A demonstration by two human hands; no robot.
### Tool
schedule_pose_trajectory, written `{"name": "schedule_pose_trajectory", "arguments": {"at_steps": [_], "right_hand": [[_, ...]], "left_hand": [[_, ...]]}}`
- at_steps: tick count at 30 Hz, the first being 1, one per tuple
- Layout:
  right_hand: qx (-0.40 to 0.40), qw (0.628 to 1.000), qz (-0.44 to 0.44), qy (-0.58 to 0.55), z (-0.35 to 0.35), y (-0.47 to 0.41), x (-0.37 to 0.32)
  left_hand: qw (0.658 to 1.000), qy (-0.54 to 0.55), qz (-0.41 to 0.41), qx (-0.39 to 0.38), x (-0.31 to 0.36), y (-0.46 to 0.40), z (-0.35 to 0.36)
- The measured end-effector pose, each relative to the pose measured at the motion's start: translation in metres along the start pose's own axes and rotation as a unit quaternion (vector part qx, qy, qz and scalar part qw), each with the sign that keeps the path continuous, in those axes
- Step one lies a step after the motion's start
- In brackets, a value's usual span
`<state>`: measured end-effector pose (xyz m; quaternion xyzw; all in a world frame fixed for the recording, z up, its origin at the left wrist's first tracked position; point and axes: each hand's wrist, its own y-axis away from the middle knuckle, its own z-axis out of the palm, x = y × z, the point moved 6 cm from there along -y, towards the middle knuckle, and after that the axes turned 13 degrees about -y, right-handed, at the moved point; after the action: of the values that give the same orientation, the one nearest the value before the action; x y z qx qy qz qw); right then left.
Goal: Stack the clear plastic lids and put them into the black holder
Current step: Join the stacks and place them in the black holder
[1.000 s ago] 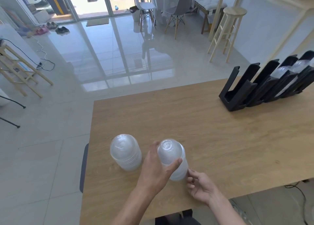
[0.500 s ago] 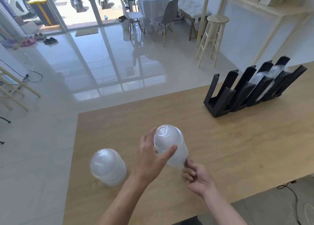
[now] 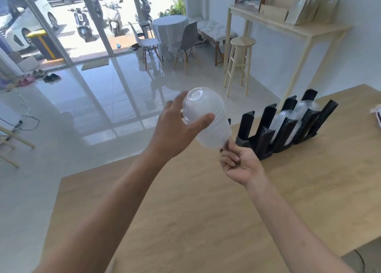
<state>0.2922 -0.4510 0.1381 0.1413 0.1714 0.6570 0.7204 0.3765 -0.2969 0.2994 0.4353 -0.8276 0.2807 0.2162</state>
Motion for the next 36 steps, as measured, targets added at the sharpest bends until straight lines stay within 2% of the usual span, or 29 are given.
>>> {"name": "schedule_pose_trajectory", "arguments": {"at_steps": [4, 9, 24, 30, 36], "right_hand": [[-0.011, 0.999, -0.024, -0.02, 0.022, -0.015, -0.053], [0.0, 0.997, -0.036, -0.063, 0.003, -0.025, -0.098], [0.068, 0.982, -0.017, -0.176, -0.088, -0.063, -0.101], [0.12, 0.975, -0.031, -0.182, -0.121, -0.073, -0.095], [0.18, 0.964, -0.037, -0.194, -0.151, -0.083, -0.091]], "left_hand": [[0.999, -0.022, 0.034, -0.013, 0.04, -0.055, 0.02], [0.996, -0.035, 0.052, -0.07, 0.066, -0.099, 0.068], [0.973, -0.106, 0.043, -0.2, 0.043, -0.121, 0.169], [0.947, -0.192, 0.056, -0.253, 0.028, -0.122, 0.199], [0.896, -0.324, 0.066, -0.296, 0.015, -0.127, 0.226]]}}
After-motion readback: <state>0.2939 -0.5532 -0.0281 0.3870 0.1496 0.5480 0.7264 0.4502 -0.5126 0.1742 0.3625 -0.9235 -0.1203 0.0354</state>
